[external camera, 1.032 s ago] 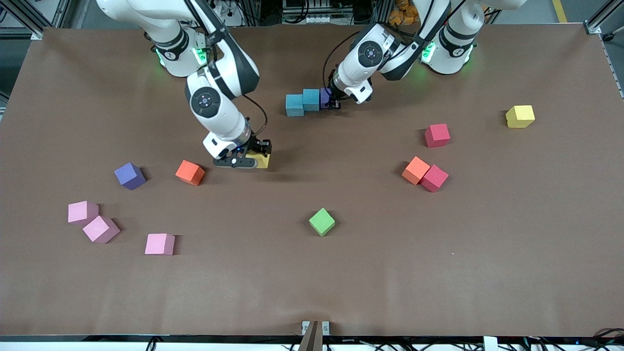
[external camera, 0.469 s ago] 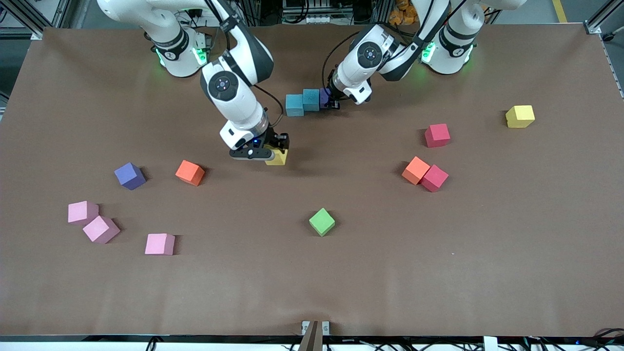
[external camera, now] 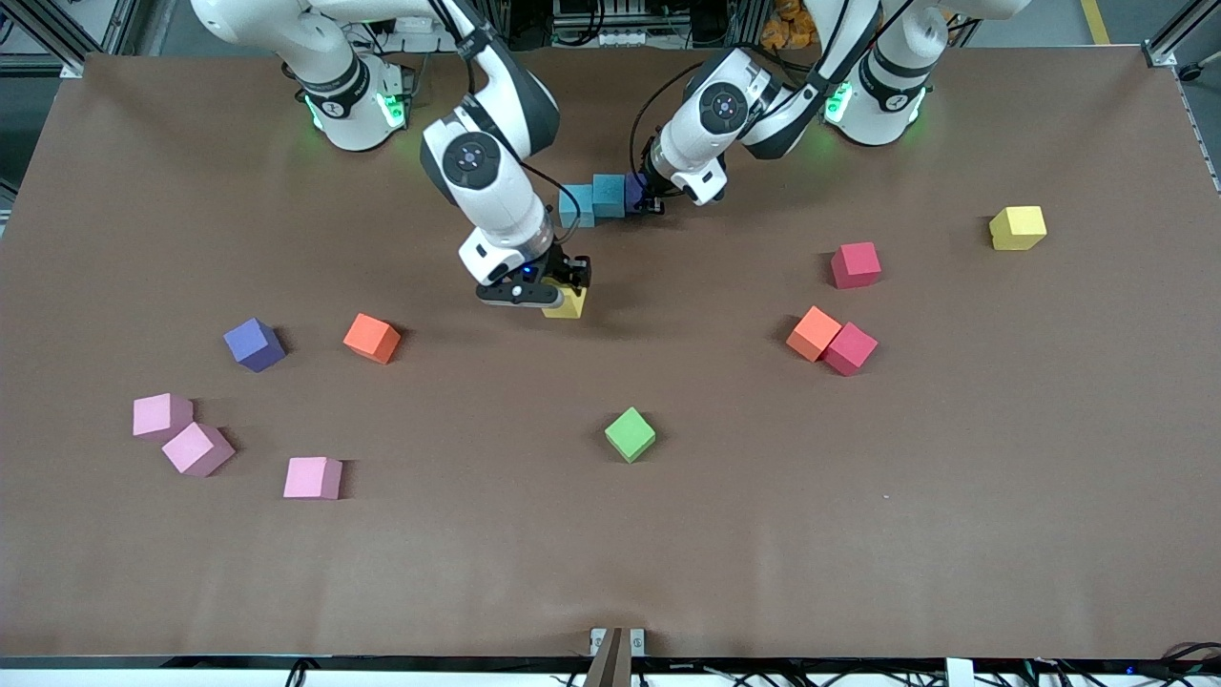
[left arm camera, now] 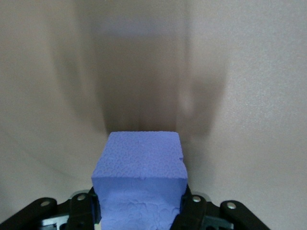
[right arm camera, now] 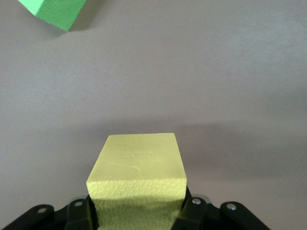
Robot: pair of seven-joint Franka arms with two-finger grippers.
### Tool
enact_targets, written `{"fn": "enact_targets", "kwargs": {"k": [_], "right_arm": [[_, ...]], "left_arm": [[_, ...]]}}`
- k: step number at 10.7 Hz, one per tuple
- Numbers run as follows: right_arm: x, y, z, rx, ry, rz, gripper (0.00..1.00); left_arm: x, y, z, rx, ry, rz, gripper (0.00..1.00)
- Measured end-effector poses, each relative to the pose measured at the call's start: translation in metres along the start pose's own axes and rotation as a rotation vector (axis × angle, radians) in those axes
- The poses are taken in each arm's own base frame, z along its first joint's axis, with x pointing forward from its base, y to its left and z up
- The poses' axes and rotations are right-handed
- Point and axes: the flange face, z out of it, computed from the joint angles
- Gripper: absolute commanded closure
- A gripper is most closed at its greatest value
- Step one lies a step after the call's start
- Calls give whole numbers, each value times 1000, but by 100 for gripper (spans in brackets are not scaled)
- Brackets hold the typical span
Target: Form number 2 with 11 blocks
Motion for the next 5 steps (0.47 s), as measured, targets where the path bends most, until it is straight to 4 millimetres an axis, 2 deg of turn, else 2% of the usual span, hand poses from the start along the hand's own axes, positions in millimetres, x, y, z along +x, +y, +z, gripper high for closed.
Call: {"fn": "enact_targets", "kwargs": {"k": [1, 4, 5], "right_arm": [[2, -6, 2, -16, -21, 0, 76], [4, -19, 1, -17, -29, 4, 76], [2, -22, 2, -18, -29, 7, 76]], "left_arm": [[-1, 1, -1, -2, -3, 2, 41], [0, 2, 0, 0, -3, 2, 32], [0, 3, 1, 2, -3, 0, 3]]}}
